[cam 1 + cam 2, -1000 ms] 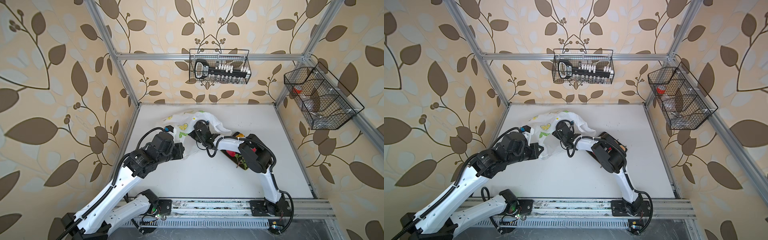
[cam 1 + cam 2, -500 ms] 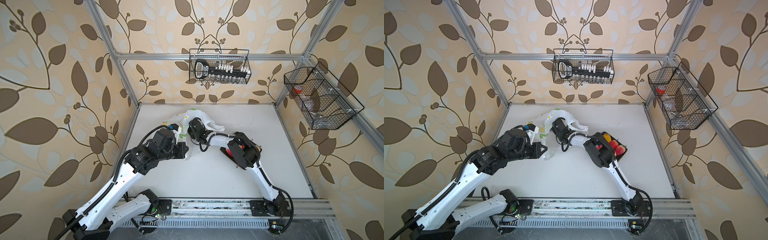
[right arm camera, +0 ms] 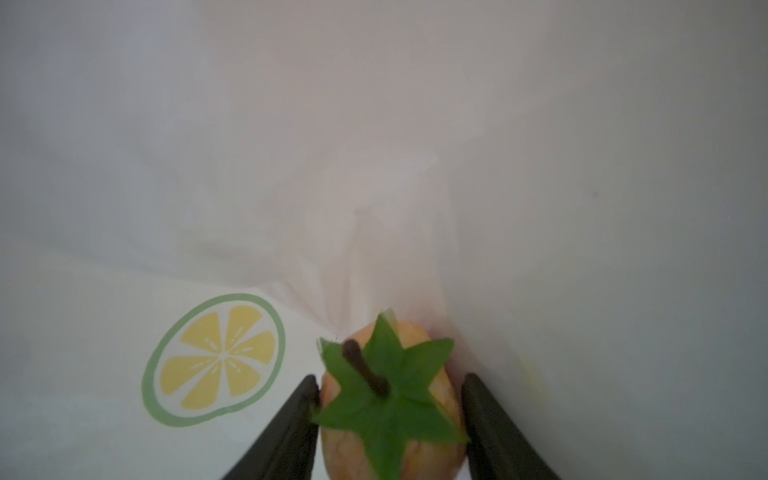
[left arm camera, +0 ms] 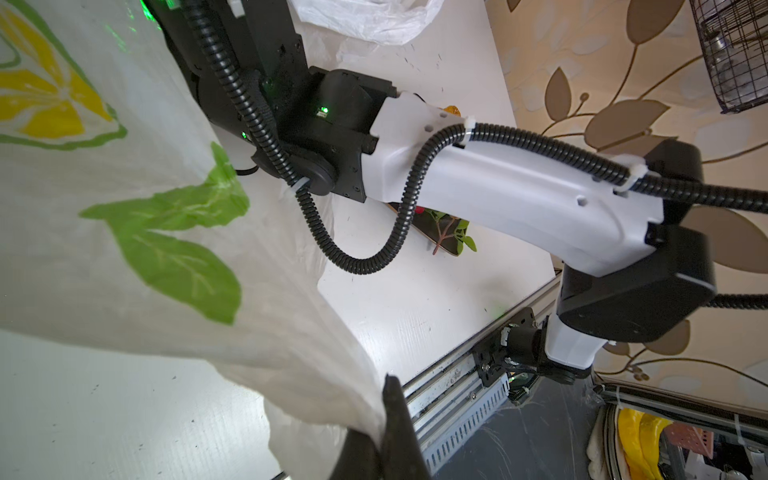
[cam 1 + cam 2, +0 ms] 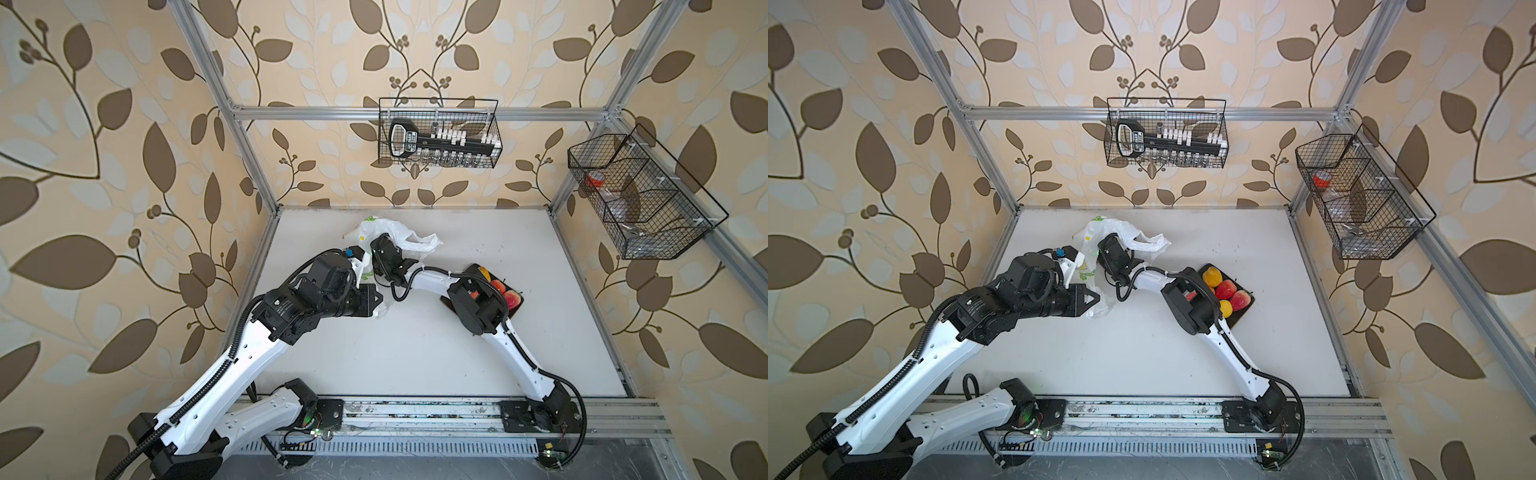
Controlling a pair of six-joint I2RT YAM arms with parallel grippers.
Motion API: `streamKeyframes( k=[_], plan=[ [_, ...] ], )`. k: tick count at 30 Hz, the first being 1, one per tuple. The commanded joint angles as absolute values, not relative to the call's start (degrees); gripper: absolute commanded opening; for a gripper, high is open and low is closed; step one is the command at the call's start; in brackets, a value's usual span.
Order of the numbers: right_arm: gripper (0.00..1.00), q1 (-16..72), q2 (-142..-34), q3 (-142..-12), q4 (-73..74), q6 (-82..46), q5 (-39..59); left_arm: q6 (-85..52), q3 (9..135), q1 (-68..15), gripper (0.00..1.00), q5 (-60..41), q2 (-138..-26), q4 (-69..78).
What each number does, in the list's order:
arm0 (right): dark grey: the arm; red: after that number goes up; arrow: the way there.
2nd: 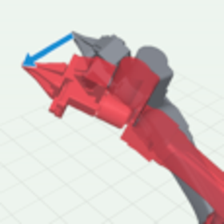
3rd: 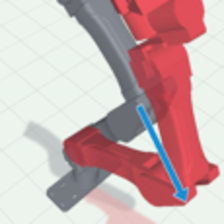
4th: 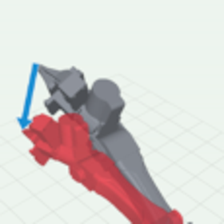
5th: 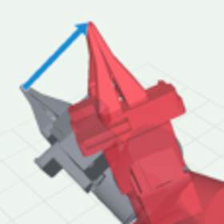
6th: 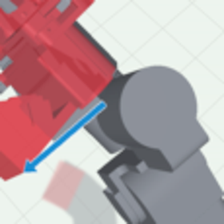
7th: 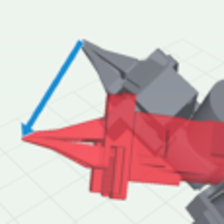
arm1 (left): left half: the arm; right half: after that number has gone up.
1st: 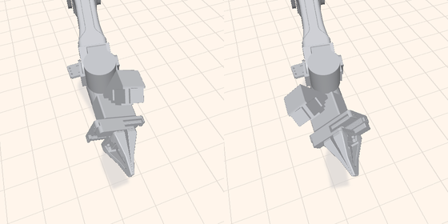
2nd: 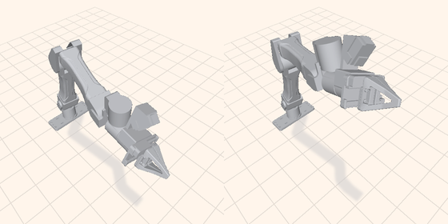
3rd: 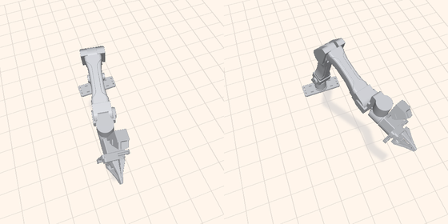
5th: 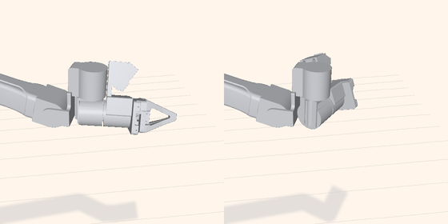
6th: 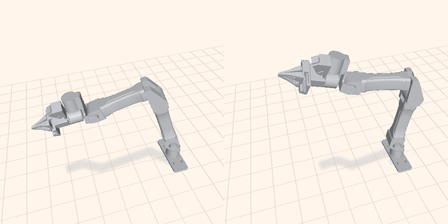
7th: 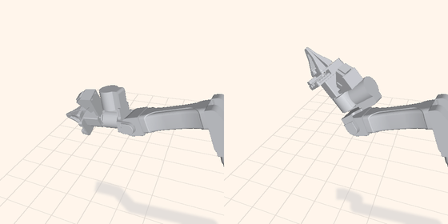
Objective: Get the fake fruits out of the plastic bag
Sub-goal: 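Grasp the last strawberry deep inside the bag with the right gripper, then pull the strawberry out of the bag and carry it over the mat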
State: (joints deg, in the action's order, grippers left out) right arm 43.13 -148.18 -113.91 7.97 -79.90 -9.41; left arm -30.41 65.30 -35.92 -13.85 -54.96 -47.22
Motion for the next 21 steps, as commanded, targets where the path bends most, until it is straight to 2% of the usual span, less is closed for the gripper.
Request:
streamKeyframes(
  k=[1, 6, 9, 14, 21],
  plan=[
    [0.45, 43.2, -150.3, -111.7, 3.6, -79.5, -8.2, -29.0, 67.3, -35.9, 0.0, -15.0, -53.5, -48.7],
    [0.32, 42.8, -147.0, -110.2, 5.2, -72.1, -7.9, -31.2, 64.0, -35.8, 0.0, -9.3, -49.7, -50.2],
    [0.28, 42.5, -143.0, -105.9, 8.4, -68.8, -7.2, -33.5, 61.6, -35.8, 0.0, -5.4, -47.6, -51.2],
    [0.26, 42.0, -135.1, -96.0, 15.0, -66.6, -4.9, -37.2, 59.6, -35.8, 0.0, 1.2, -45.9, -53.5],
    [0.25, 41.7, -126.4, -82.7, 21.8, -68.0, -1.7, -39.6, 58.5, -35.8, 0.0, 4.8, -46.3, -53.4]
  ],
)
